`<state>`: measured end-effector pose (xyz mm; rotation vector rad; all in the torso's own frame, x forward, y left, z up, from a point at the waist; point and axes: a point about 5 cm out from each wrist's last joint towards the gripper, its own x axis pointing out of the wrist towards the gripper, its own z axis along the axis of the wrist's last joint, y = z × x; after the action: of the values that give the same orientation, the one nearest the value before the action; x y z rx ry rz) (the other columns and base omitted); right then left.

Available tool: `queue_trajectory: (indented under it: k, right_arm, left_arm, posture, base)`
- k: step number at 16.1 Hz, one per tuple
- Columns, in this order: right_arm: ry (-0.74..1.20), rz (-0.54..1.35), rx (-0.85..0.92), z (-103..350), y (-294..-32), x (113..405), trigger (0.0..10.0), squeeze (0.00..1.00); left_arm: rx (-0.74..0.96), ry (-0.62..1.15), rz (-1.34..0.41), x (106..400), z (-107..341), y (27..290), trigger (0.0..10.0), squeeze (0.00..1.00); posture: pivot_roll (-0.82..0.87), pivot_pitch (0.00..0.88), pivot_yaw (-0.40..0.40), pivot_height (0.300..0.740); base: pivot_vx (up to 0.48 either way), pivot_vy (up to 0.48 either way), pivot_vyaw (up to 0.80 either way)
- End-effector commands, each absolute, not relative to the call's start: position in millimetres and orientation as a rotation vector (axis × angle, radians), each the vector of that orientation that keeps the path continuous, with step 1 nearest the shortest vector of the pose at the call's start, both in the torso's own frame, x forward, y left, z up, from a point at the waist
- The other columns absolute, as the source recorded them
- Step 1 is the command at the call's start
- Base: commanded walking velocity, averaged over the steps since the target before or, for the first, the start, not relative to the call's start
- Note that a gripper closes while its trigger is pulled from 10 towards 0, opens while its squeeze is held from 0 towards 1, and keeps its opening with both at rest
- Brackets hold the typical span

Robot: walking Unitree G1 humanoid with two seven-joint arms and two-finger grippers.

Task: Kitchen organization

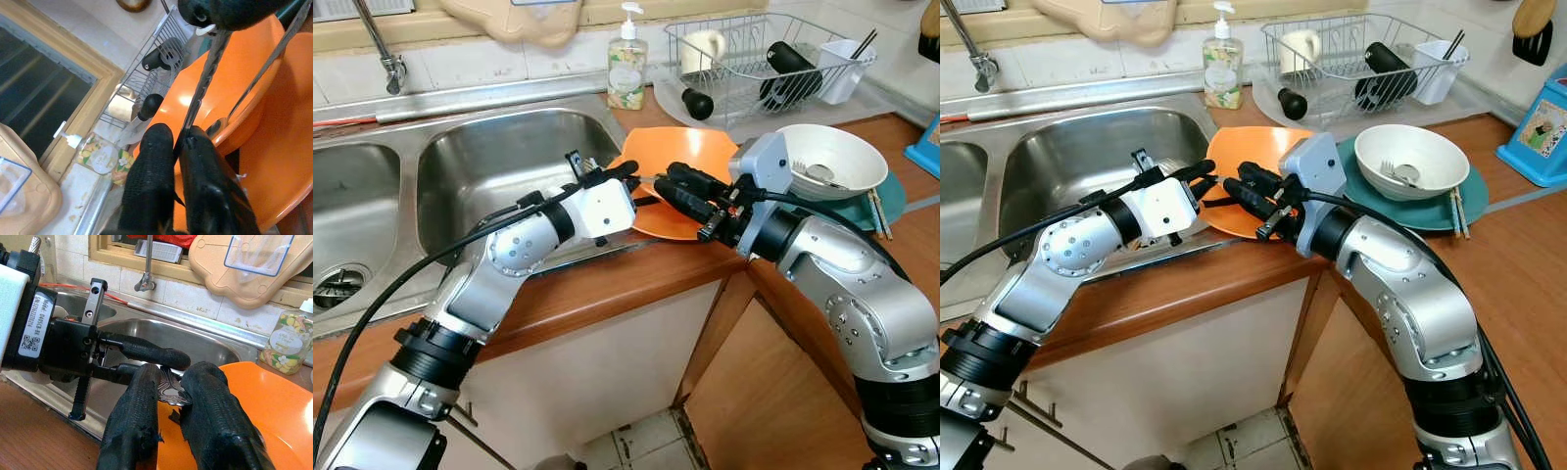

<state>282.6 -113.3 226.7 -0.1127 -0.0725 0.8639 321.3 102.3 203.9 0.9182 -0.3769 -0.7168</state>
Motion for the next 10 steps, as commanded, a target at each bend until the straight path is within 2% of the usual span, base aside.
queue_trajectory:
  k: [1,4,5,6,7,10]
  right_arm:
    - [-0.095,0.890,-0.129,233.3,-109.2,279.8,0.0,0.00]
    - [-0.093,0.891,-0.130,232.7,-108.6,279.1,0.0,0.00]
    - [-0.092,0.890,-0.133,232.4,-108.3,279.2,3.3,0.00]
    - [-0.092,0.891,-0.135,232.4,-108.0,279.1,3.3,0.00]
    - [-0.093,0.891,-0.137,232.3,-107.6,279.1,10.0,0.00]
    - [-0.093,0.886,-0.145,232.2,-107.1,280.2,10.0,0.00]
  left_arm:
    - [0.942,-0.382,-0.698,323.9,205.8,105.2,0.0,0.00]
    - [0.964,-0.385,-0.693,324.9,206.0,107.3,0.0,0.00]
    - [0.969,-0.388,-0.691,325.4,206.6,107.8,0.0,0.00]
    - [0.974,-0.391,-0.689,325.8,206.8,108.3,0.0,0.00]
    - [0.978,-0.393,-0.688,325.7,206.4,109.1,0.0,0.00]
    - [0.991,-0.394,-0.682,325.8,206.6,111.3,0.0,0.00]
  posture:
    - [-0.10,0.000,0.053,0.740]
    - [-0.09,0.000,0.054,0.740]
    - [-0.09,0.000,0.052,0.740]
    - [-0.09,0.000,0.052,0.740]
    - [-0.09,0.000,0.052,0.740]
    - [-0.09,0.000,0.048,0.740]
  base:
    - [0.000,0.000,0.00]
    - [0.000,0.000,0.00]
    - [0.000,0.000,0.00]
    - [0.000,0.000,0.00]
    - [0.000,0.000,0.00]
    - [0.000,0.000,0.00]
